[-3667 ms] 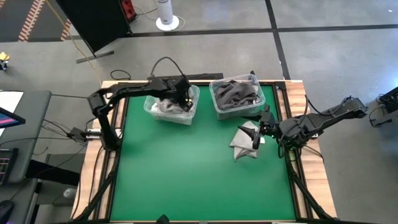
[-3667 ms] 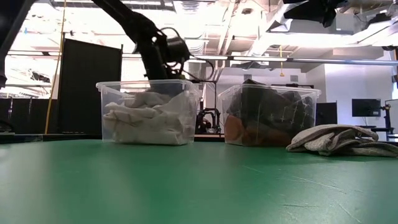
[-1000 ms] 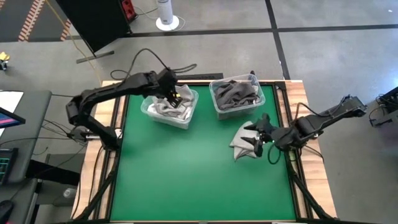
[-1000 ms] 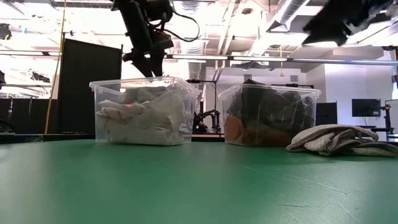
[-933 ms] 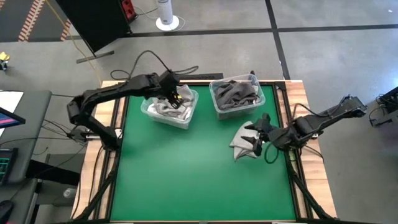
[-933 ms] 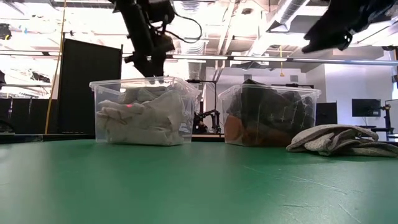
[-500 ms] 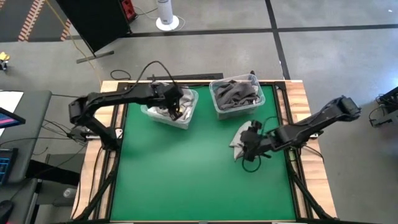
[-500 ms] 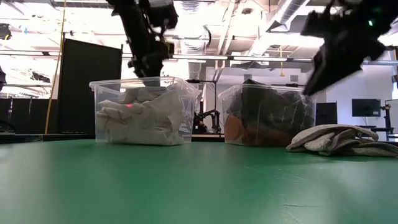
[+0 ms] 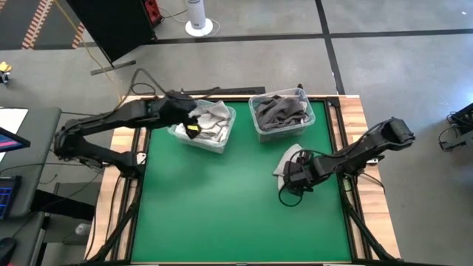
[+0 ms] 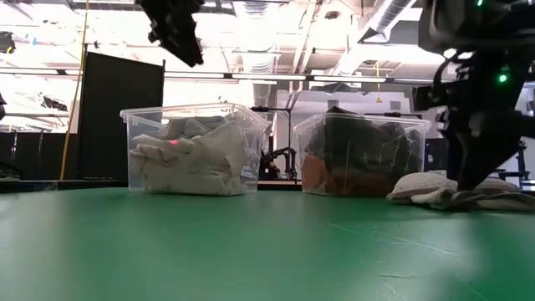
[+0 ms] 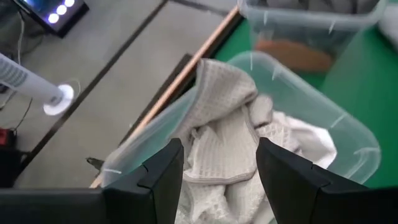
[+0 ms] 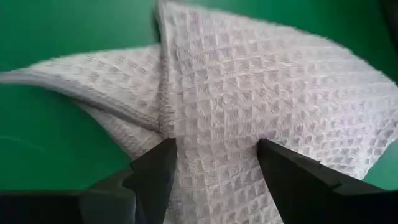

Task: Sort towels by color in basket
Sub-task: Put the gray microfiber towel into the left transparent bin

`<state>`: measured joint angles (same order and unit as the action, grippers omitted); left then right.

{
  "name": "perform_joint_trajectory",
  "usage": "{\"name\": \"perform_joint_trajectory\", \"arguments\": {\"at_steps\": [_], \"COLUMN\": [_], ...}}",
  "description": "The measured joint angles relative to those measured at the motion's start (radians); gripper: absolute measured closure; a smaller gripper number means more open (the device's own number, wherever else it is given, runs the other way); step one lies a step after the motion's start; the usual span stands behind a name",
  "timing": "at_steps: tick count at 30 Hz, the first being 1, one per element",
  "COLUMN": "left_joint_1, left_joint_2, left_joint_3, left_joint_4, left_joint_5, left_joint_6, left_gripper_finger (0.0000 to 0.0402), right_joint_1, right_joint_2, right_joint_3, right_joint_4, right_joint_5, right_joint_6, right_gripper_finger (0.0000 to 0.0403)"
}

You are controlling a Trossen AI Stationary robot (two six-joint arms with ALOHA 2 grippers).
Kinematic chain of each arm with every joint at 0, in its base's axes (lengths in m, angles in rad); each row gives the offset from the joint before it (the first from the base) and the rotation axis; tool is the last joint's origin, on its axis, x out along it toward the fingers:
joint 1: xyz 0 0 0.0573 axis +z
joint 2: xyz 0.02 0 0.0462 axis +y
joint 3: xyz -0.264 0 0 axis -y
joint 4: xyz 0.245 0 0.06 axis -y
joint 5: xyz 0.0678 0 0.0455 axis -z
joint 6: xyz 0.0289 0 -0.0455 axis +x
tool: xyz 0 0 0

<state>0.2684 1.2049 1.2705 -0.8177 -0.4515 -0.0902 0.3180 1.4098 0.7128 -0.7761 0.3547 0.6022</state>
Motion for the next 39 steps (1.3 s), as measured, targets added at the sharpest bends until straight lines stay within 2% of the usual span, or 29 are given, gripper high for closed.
{"name": "perform_joint_trajectory", "arguments": {"at_steps": [3,6,9,12,14,19,26,28,34,39], "left_joint_1": [0.000,0.000,0.000,0.000,0.000,-0.019,-0.073,-0.091,-0.133,-0.151], "left_joint_2": [-0.052,-0.090,-0.114,-0.123,-0.125,-0.126,-0.123,-0.124,-0.122,-0.123], "left_joint_3": [0.000,0.000,0.000,0.000,0.000,0.000,0.000,-0.021,-0.200,-0.321], "left_joint_4": [-0.002,-0.002,-0.001,-0.002,-0.004,0.006,0.059,0.128,0.426,0.661], "left_joint_5": [-0.001,-0.001,0.000,0.005,0.010,0.021,0.034,0.063,0.221,0.238], "left_joint_6": [0.000,-0.001,-0.002,-0.004,-0.004,0.000,0.063,0.095,0.176,0.187], "left_gripper_finger": [0.0207,0.0207,0.0207,0.0207,0.0207,0.0207,0.0207,0.0207,0.0207,0.0208], "right_joint_1": [-0.001,-0.004,-0.006,-0.007,-0.007,-0.007,-0.031,-0.057,-0.159,-0.226], "right_joint_2": [0.052,0.091,0.112,0.112,0.106,0.053,-0.099,-0.139,-0.222,-0.222], "right_joint_3": [0.002,0.004,0.006,0.018,0.029,0.104,0.222,0.245,0.260,0.260], "right_joint_4": [0.025,0.067,0.102,0.104,0.109,0.031,0.033,0.067,0.365,0.653], "right_joint_5": [-0.010,-0.010,-0.010,-0.005,-0.003,0.004,0.147,0.183,0.196,0.191], "right_joint_6": [-0.007,-0.032,-0.049,-0.093,-0.128,-0.146,-0.269,-0.307,-0.497,-0.672], "right_gripper_finger": [0.0137,0.0172,0.0246,0.0346,0.0380,0.0378,0.0379,0.0379,0.0379,0.0379]}}
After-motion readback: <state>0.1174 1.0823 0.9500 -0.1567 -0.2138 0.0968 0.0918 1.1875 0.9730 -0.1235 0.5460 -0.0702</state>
